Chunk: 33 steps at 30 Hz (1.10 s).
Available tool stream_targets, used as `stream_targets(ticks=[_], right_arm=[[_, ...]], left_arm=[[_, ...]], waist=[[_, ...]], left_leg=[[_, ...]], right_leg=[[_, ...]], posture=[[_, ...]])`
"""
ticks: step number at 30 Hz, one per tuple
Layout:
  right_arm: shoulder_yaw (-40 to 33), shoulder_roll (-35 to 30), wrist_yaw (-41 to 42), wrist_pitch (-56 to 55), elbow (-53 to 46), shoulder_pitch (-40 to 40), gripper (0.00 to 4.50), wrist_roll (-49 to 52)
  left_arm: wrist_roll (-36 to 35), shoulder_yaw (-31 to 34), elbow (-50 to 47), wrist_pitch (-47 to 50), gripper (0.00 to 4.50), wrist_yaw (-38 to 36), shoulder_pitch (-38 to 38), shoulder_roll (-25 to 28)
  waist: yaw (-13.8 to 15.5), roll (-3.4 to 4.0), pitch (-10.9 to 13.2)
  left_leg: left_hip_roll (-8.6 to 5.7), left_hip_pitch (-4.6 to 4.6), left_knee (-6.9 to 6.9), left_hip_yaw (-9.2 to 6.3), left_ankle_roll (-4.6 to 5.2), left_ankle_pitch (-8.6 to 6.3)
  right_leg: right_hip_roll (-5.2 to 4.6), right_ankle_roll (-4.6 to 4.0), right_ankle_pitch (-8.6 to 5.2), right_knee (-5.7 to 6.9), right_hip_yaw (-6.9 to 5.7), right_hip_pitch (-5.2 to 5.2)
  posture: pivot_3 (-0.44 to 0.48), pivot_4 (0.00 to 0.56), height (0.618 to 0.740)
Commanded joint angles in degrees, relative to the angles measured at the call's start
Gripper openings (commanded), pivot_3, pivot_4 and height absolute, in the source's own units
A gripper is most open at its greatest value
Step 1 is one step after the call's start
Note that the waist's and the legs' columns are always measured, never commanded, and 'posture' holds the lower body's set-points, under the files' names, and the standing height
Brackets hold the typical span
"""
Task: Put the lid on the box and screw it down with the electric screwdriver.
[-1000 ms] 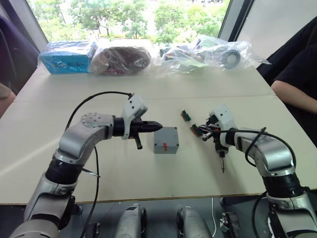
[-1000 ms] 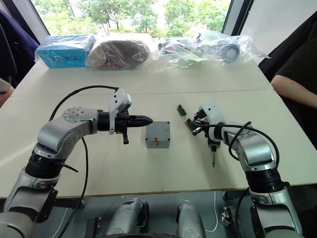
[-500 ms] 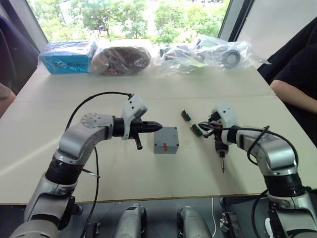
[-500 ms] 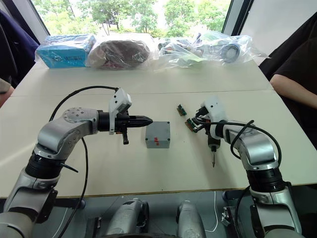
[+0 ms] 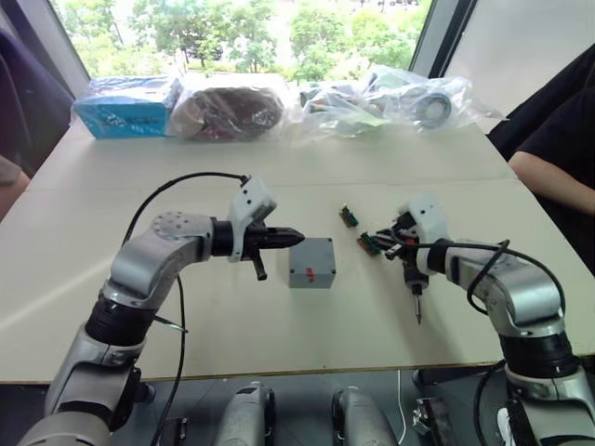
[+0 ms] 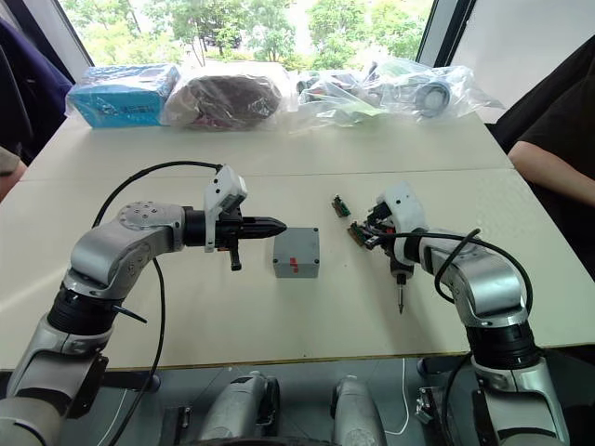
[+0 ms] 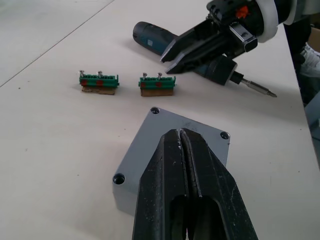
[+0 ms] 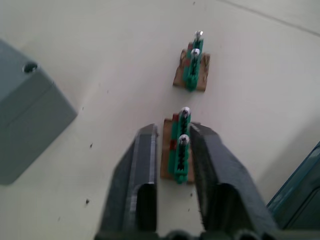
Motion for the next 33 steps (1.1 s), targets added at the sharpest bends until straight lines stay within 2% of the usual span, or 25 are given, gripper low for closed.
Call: stream_targets(ticks=[1,11,33], right_arm=[[0.64,-1.11,0.91,-1.58,0.36,-1.13,1.52,-0.69],[2.99,-1.16,2.58,-4.74,5.76,-4.03,1.52,-3.18],[2.47,0.39,1.93,-7.58,9.35,-4.45,1.52,-4.87]], left_arm=[[-0.7,0.75,-1.53,-0.28,0.0,-0.19,0.08,0.09],[-0.93,1.04,-2.23,0.05,0.0,0.63,0.64,-0.2],[-0.52,0.81,-2.21,-0.4,0.0,0.97,0.88,-0.33]], waist=[[-0.02,0.0,0.0],[0.03,0.0,0.0],[0.01,0.0,0.0]], left_leg=[[0.0,0.0,0.0,0.0,0.0,0.0],[0.0,0.0,0.0,-0.01,0.0,0.0],[0.0,0.0,0.0,0.0,0.0,0.0]], right_leg=[[0.0,0.0,0.0,0.0,0.0,0.0],[0.01,0.0,0.0,0.0,0.0,0.0],[0.01,0.02,0.01,0.0,0.0,0.0]], posture=[[0.0,0.15,0.74],[0.0,0.15,0.74],[0.0,0.15,0.74]])
